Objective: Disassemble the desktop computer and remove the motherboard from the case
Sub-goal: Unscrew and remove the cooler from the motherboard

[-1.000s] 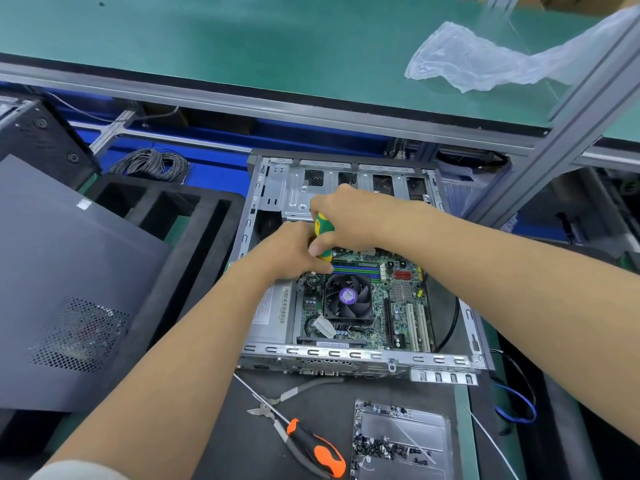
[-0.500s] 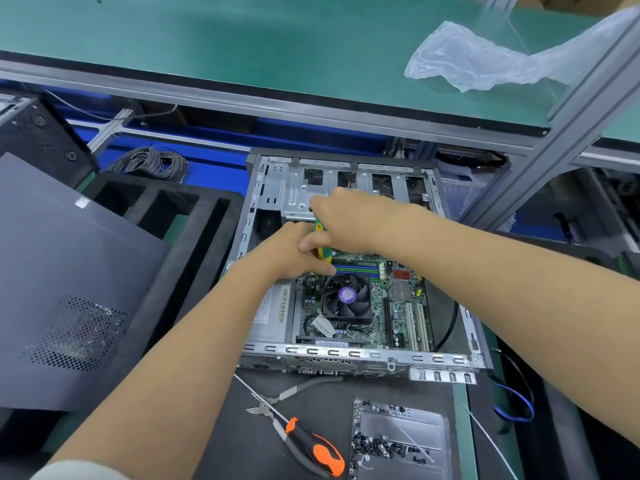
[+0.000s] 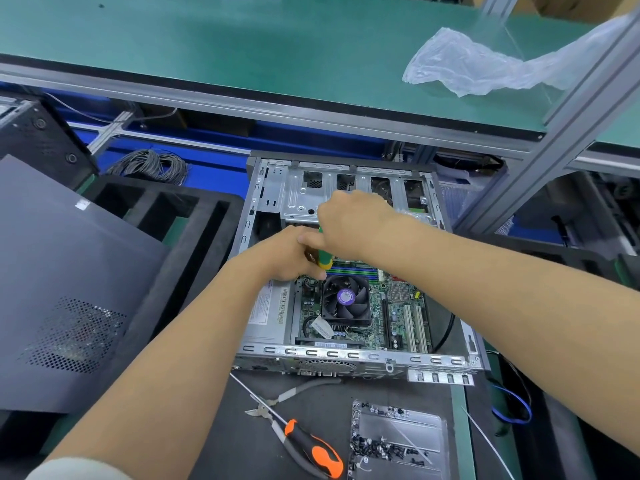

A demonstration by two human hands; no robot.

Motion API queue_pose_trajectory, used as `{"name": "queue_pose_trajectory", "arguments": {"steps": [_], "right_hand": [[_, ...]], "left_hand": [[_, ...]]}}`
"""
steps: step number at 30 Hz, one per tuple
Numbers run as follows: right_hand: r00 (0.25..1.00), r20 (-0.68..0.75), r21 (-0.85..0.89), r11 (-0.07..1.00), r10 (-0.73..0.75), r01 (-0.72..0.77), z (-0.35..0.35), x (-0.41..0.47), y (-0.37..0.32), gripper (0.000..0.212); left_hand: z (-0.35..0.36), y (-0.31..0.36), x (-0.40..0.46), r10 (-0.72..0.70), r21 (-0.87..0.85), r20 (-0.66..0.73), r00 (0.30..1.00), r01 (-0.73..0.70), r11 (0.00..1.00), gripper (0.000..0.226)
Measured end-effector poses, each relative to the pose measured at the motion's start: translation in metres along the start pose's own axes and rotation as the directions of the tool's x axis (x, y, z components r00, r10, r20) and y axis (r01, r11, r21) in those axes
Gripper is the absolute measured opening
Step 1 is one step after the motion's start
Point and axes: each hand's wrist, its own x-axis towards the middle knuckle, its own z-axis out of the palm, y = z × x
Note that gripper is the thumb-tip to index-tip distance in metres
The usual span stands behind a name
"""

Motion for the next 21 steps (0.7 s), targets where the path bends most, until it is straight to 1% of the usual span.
{"name": "queue_pose_trajectory", "arguments": {"steps": [2,5,6,8,10,12,14,18,19,20,21], "right_hand": [[1.0,0.001,-0.027,0.999,0.019,-0.019,0.0,0.0,-0.003,0.048],[0.995,0.102,-0.004,1.0,0.008,-0.007,-0.003,0.0,-0.005,0.058],[0.991,0.134,0.007,1.0,-0.005,0.005,-0.004,0.0,-0.005,0.057],[0.986,0.165,0.022,0.999,-0.032,0.029,-0.006,0.0,-0.004,0.046],[0.985,0.163,0.044,0.997,-0.063,0.056,-0.006,-0.001,-0.004,0.032],[0.982,0.159,0.063,0.994,-0.102,0.093,-0.005,-0.004,-0.003,0.032],[0.976,0.149,0.069,0.986,-0.16,0.151,-0.006,-0.006,-0.002,0.032],[0.942,0.11,-0.072,0.943,-0.316,0.324,0.001,-0.004,0.001,0.037],[0.938,0.101,-0.054,0.94,-0.331,0.337,0.003,-0.003,0.001,0.036],[0.937,0.1,0.0,0.942,-0.334,0.335,0.003,-0.003,0.001,0.033],[0.94,0.108,0.091,0.944,-0.325,0.316,0.003,-0.003,0.002,0.032]], "left_hand": [[-0.002,0.0,0.0,-0.009,0.0,0.017,1.0,0.009,1.0,0.032],[-0.004,0.0,-0.002,0.004,0.023,0.02,1.0,-0.004,1.0,0.03],[-0.004,-0.001,-0.002,0.008,0.009,0.011,1.0,-0.008,1.0,0.028],[-0.002,-0.002,-0.004,-0.001,-0.032,-0.023,1.0,0.001,0.999,0.028],[-0.001,-0.001,-0.006,0.007,-0.022,-0.046,0.999,-0.008,1.0,0.029],[-0.001,0.001,-0.009,0.022,-0.041,-0.065,0.998,-0.025,0.999,0.029],[-0.003,0.0,-0.014,0.035,-0.088,-0.113,0.993,-0.045,0.995,0.027],[-0.001,-0.003,-0.024,0.045,-0.214,-0.223,0.974,-0.094,0.972,0.025],[0.001,-0.004,-0.027,0.051,-0.232,-0.241,0.969,-0.108,0.967,0.023],[0.003,-0.004,-0.029,0.063,-0.228,-0.251,0.966,-0.122,0.966,0.023],[0.004,-0.004,-0.031,0.083,-0.21,-0.257,0.963,-0.139,0.968,0.022]]}}
